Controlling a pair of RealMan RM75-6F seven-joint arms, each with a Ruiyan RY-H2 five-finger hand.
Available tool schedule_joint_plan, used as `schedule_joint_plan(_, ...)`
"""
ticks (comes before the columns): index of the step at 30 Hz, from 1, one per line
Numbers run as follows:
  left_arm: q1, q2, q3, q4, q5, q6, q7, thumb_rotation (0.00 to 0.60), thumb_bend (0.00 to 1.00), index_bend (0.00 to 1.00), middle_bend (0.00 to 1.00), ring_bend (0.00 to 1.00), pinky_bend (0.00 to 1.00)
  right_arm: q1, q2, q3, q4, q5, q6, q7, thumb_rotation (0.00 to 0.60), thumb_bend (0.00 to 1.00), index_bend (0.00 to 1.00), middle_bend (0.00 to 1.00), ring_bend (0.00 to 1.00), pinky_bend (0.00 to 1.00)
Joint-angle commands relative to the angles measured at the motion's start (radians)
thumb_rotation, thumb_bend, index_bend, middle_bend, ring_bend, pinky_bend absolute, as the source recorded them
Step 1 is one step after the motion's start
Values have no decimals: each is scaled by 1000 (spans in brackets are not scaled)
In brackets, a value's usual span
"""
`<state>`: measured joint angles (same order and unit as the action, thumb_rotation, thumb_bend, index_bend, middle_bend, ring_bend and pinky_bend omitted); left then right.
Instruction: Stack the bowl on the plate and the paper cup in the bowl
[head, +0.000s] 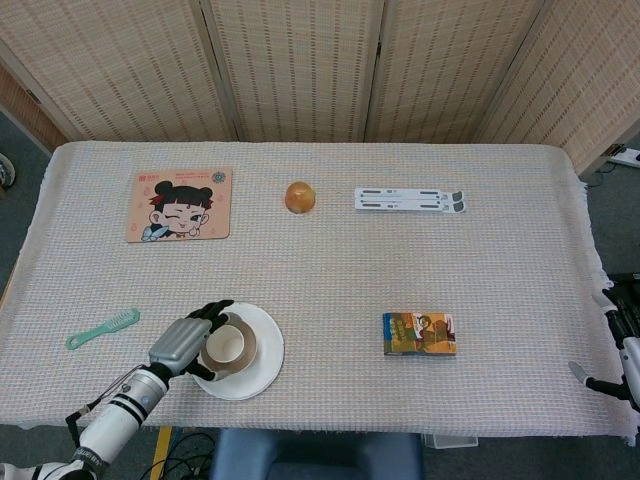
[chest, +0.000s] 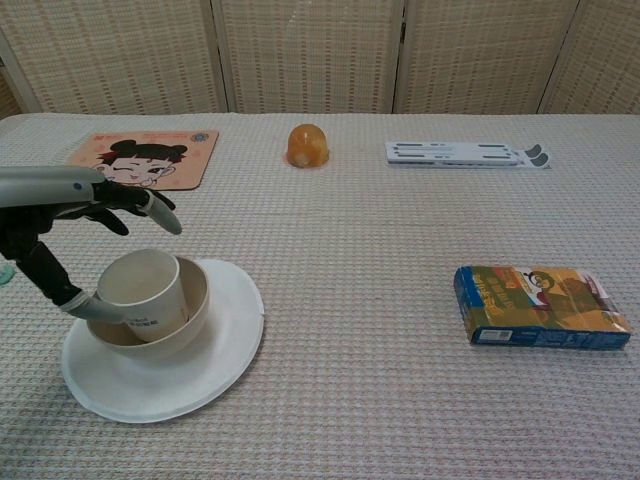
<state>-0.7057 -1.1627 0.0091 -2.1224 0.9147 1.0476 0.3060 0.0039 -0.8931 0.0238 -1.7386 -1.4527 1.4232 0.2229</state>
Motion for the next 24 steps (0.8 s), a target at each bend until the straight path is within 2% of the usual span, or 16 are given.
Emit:
schedule_joint_plan(1,28,50,17,-84,46,61,50,600,201,209,68,0,159,-4,1,0,2,-4,6,5,600,221,1,0,0,0)
schedule_joint_plan(6,92,136,43,-185,154,172,96,600,201,183,68,0,159,-6,0,-3,1,-11,12,0,600,220,1,0,0,0)
schedule_joint_plan(10,190,199,71,-171,330,285,43,600,201,150,68,0,159,-6,-7,-3,-7,-6,11,-31,600,220,1,0,0,0)
schedule_joint_plan(13,274,223,98,-93,476,387,-3,600,201,147,68,0,159,-4,-16,-2,-19,10,5,-73,600,220,1,0,0,0)
schedule_joint_plan(16,354,227,120,8,579,479,-85,600,201,147,68,0,159,-4,-30,1,-35,24,8,-133,600,220,1,0,0,0)
schedule_joint_plan(19,427,212,136,144,646,562,-171,600,201,147,68,0,159,-8,-51,-1,-59,31,21,-218,600,221,1,0,0,0)
schedule_joint_plan(24,513,165,146,340,699,641,-259,600,201,147,68,0,159,-26,-102,-11,-106,29,63,-374,600,221,1,0,0,0)
